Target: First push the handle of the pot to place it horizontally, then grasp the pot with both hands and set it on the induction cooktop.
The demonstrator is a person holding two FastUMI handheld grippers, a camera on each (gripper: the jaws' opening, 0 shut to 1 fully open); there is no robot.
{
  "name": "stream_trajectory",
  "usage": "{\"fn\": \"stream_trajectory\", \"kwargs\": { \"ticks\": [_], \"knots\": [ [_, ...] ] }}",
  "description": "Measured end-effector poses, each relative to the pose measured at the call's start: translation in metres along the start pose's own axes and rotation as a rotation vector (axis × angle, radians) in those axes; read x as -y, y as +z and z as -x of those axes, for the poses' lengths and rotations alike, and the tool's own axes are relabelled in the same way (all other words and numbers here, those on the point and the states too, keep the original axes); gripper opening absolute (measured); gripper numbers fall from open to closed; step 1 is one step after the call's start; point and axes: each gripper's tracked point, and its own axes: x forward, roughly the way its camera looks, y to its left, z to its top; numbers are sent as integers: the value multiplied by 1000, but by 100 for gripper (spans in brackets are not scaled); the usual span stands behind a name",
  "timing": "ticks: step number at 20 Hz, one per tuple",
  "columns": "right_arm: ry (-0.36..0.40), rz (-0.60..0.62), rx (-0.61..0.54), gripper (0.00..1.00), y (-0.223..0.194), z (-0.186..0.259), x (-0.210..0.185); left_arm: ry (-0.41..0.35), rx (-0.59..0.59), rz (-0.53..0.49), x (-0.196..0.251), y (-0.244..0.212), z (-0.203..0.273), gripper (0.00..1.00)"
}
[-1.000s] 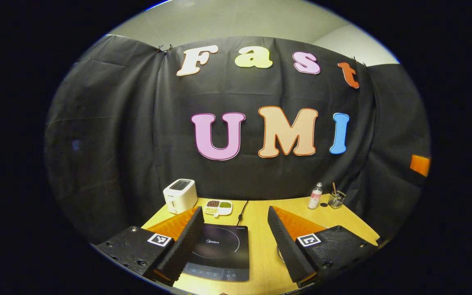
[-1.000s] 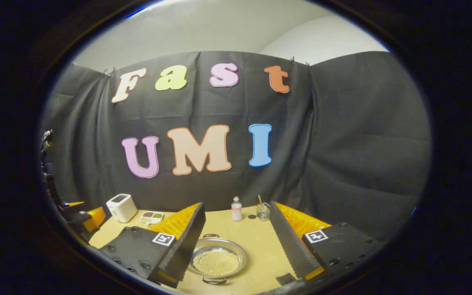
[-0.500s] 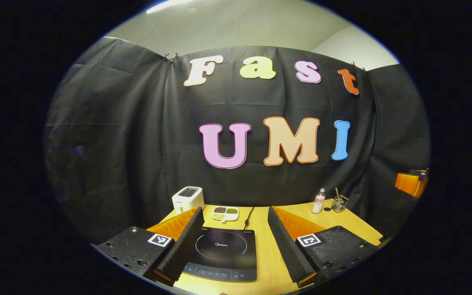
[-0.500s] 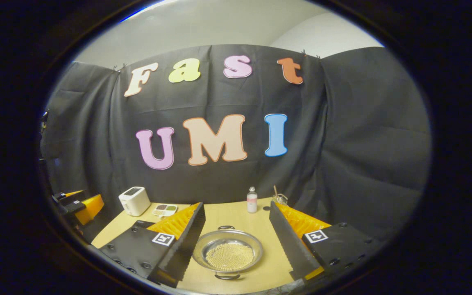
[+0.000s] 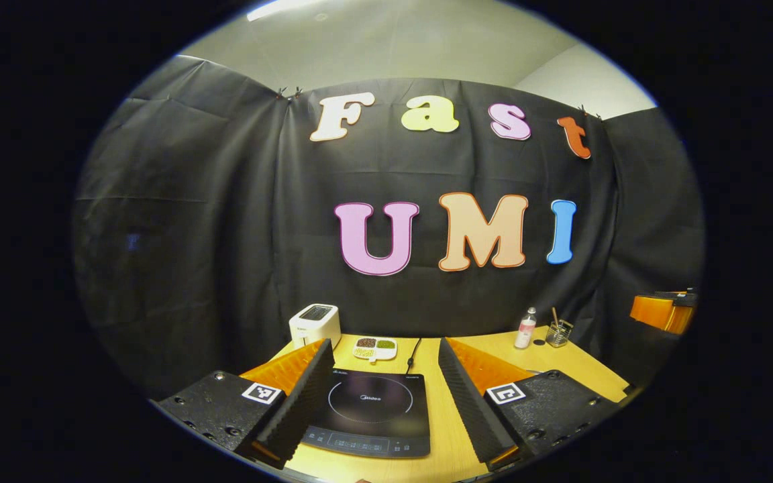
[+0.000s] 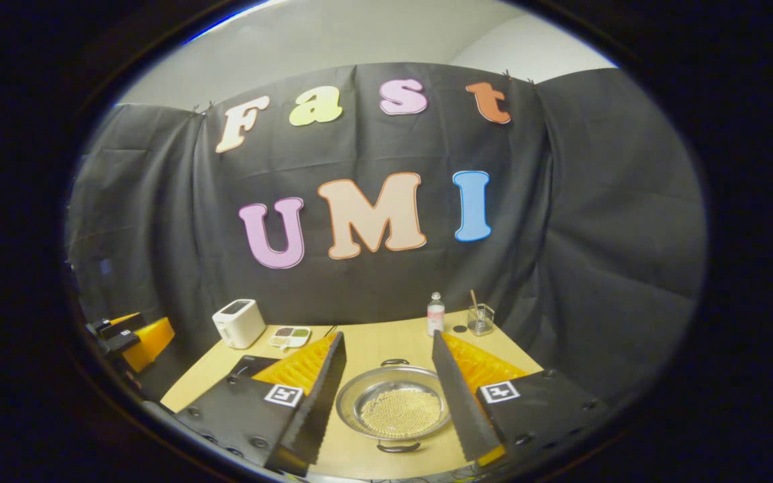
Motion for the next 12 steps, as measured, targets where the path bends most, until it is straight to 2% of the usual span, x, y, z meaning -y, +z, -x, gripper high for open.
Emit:
{"fn": "stream_trajectory", "kwargs": {
  "ticks": [1, 3, 4, 5, 6, 7, 8, 10, 12],
  "knots": [
    [1, 4, 2, 70, 0, -1, -2, 1, 1, 3, -2, -1, -1, 92],
    [1, 9, 9, 54, 1, -2, -6, 1, -1, 5, -5, -2, -1, 92],
    [1, 12, 16, 43, 2, -3, -7, 1, -1, 4, -6, -3, -1, 92],
    [-2, 13, 24, 38, 4, -4, -8, 1, -2, 4, -6, -4, -1, 92],
    [-8, 9, 32, 26, 6, -3, -7, -1, -4, 6, -7, -4, -2, 92],
    [-12, 2, 38, 31, 7, -5, -7, -2, -4, 7, -7, -4, -4, 92],
    [-7, -9, 39, 8, 9, -6, -8, -1, -3, 7, -8, -3, -4, 92],
    [1, -4, 34, 0, 7, -6, -11, -4, -2, 8, -8, -4, -4, 92],
    [9, 12, 28, 0, 5, -8, -13, -6, -4, 8, -9, -5, -5, 92]
  ]
}}
